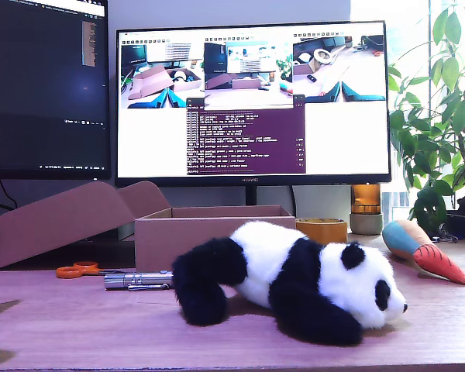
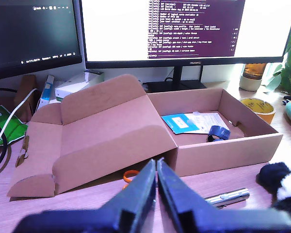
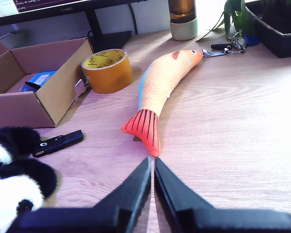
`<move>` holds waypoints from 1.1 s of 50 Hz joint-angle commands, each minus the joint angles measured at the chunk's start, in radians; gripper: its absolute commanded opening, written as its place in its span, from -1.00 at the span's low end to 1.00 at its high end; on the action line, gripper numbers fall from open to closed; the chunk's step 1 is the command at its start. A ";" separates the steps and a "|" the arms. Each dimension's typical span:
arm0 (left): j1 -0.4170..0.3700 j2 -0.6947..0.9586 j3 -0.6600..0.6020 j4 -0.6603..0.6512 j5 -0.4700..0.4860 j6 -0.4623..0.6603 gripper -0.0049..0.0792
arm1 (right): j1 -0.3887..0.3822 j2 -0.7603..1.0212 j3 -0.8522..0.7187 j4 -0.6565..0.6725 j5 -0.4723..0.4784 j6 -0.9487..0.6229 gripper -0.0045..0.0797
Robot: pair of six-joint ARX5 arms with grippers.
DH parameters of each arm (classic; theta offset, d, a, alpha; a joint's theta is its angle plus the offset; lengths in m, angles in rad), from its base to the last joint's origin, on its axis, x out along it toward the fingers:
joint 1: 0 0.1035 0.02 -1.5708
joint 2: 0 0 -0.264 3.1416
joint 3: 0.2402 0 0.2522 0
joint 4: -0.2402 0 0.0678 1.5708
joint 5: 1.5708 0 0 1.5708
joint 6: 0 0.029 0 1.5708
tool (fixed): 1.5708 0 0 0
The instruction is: Pick up the panda toy and place it inside the cardboard box
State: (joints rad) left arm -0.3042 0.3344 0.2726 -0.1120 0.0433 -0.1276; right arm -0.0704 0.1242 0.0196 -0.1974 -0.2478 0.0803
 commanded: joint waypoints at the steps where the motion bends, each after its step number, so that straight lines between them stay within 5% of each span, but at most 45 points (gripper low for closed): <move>1: 0.002 -0.003 -0.013 -0.199 0.023 -0.101 -0.93 | 0.012 -0.001 0.004 0.021 -0.015 0.029 -0.92; 14: 0.002 -0.003 -0.013 -0.193 0.029 -0.101 -0.93 | 0.012 -0.001 0.004 0.022 -0.016 0.030 -0.92; 25: -0.038 -0.003 -0.015 -0.135 0.171 -0.100 -0.93 | 0.024 -0.001 0.004 0.047 -0.087 0.101 -0.92; 36: -0.166 -0.003 -0.067 -0.069 0.241 -0.063 -0.93 | 0.082 -0.001 0.011 0.058 -0.121 0.267 -0.92; 55: -0.412 -0.003 -0.089 -0.021 0.237 0.059 -0.93 | 0.238 0.034 0.121 -0.063 -0.135 0.255 -0.92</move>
State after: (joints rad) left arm -0.7036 0.3344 0.1921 -0.1425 0.2794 -0.0948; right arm 0.1501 0.1406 0.1059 -0.2546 -0.3771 0.3424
